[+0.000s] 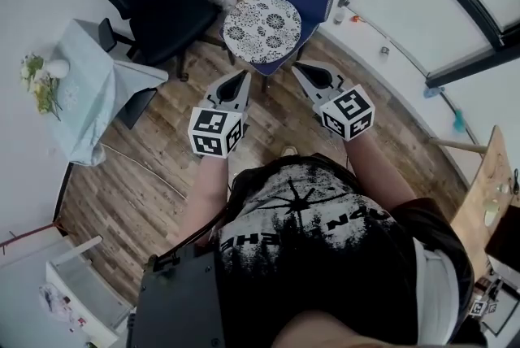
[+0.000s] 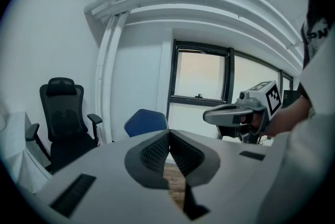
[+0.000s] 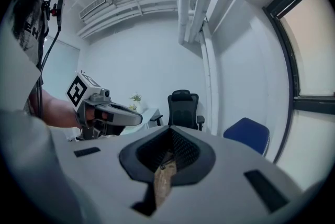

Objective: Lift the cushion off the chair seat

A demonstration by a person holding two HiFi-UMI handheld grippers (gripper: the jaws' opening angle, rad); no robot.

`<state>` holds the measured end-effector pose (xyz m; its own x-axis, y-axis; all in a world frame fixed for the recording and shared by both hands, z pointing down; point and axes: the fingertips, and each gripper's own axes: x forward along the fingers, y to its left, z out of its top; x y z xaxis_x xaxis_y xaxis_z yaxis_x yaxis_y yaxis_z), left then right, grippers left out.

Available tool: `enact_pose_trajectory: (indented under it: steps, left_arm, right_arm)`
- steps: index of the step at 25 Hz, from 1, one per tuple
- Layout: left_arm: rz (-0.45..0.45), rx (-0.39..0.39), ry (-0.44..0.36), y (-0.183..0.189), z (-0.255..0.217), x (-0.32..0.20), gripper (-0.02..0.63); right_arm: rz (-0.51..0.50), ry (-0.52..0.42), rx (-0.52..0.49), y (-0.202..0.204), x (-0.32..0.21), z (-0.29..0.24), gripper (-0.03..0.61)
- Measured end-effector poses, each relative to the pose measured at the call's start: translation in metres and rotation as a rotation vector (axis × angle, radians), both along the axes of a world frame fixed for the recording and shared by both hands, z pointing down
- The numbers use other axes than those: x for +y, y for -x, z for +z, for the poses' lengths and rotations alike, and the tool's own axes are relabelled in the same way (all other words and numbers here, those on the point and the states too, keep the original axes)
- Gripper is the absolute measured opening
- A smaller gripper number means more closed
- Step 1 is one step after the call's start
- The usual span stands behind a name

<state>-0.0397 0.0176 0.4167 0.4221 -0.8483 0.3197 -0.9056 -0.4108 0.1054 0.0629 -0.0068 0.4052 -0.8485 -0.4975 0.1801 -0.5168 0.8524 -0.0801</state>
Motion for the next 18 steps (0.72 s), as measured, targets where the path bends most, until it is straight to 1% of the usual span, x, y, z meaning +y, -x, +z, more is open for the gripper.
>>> enact_pose_trajectory:
  steps: [4,11,18]
  left_arm:
    - [-0.025,-0.010,0.004,-0.003,0.004,-0.011,0.012]
    - [-0.035,-0.039,0.018,-0.006,0.008,-0.025,0.012]
    - [-0.023,-0.044,0.022,-0.003,0.012,-0.035,0.012]
  right_arm:
    - [-0.028,0.004,-0.012,-0.001,-0.013,0.003,0.018]
    - [-0.045,0.013,-0.036,0.001,-0.030,0.006,0.018]
    - [-0.027,0.052,-0.083,0.005,-0.041,0.008,0.018]
